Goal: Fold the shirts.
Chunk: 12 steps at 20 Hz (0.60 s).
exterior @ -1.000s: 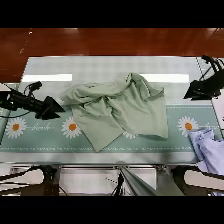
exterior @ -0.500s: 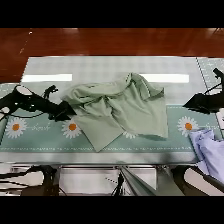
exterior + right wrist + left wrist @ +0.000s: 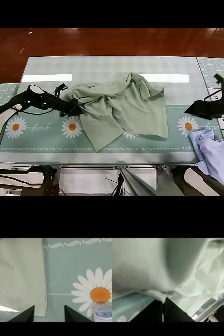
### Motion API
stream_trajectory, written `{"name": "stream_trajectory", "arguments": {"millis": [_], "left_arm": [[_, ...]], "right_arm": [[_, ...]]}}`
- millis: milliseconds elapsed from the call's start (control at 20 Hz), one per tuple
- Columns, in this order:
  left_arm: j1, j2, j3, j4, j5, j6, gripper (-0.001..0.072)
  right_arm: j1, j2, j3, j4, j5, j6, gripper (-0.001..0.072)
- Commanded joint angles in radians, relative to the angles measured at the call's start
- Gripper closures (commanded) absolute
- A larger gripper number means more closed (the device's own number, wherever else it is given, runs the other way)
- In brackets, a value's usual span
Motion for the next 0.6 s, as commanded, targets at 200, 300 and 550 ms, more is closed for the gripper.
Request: {"name": "stream_trajectory", "arguments": {"millis": [200, 300, 550], "left_arm": [[0.003, 0.004, 0.003, -0.005, -0.072, 0.050, 0.0686], [0.003, 0.014, 0.004, -0.005, -0.073, 0.050, 0.0686], [0.003, 0.024, 0.004, -0.005, -0.071, 0.050, 0.0685]], "right_arm": [[0.000, 0.034, -0.370, 0.150, -0.058, -0.040, 0.0153], [0.000, 0.034, -0.415, 0.210, -0.132, -0.034, 0.0154], [0.000, 0.034, -0.519, 0.341, -0.342, 0.005, 0.0162]]}}
